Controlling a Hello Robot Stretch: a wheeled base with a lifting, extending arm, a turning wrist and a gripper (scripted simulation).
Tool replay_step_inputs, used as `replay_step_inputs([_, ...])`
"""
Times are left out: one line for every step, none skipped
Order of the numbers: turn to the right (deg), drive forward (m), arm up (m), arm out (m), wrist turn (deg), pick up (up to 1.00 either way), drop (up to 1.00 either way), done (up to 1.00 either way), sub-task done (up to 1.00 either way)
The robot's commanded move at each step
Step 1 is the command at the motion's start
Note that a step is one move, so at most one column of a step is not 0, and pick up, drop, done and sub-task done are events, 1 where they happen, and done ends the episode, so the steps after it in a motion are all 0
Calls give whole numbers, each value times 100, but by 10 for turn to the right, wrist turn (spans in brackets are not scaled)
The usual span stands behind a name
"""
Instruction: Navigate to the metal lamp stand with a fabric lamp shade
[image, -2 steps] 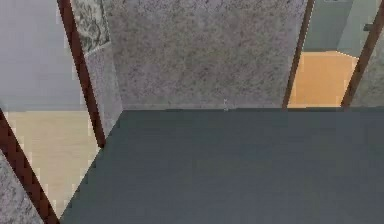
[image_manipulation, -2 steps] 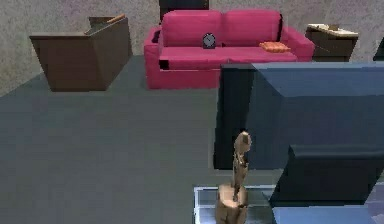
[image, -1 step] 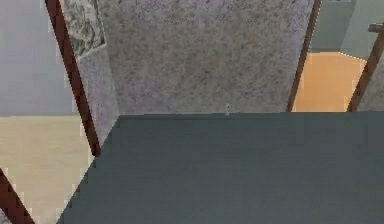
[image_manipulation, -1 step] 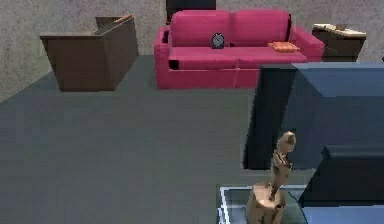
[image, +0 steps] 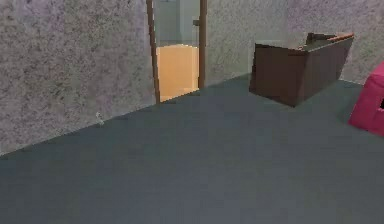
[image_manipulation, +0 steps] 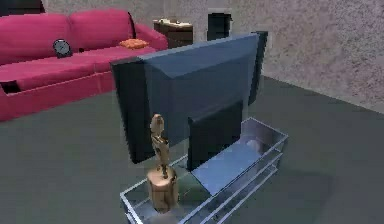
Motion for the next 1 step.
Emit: replay_step_inputs([0,100,0,0,0,0,0,0,0])
